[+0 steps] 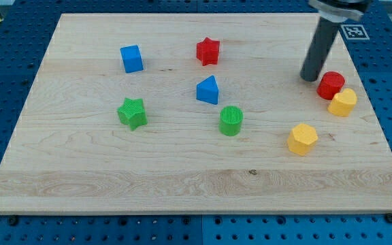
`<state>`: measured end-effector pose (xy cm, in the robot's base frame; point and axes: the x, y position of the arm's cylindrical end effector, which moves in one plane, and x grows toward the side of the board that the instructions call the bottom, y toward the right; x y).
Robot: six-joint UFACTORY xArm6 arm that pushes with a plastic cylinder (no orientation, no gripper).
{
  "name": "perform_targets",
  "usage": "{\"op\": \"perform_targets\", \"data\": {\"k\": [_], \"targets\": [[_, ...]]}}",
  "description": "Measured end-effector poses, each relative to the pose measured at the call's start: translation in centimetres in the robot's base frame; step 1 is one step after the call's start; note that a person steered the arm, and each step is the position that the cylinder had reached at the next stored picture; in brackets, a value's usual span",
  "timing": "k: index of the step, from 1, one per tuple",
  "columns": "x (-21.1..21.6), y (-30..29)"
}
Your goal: Slide the yellow hexagon to the bottom of the yellow heart
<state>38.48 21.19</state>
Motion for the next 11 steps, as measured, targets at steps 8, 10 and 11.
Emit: {"op": "perform_targets", "data": {"k": [8, 10, 11], "targets": [[3.8, -7.3], [4.4, -9.0], [6.3, -9.7]]}}
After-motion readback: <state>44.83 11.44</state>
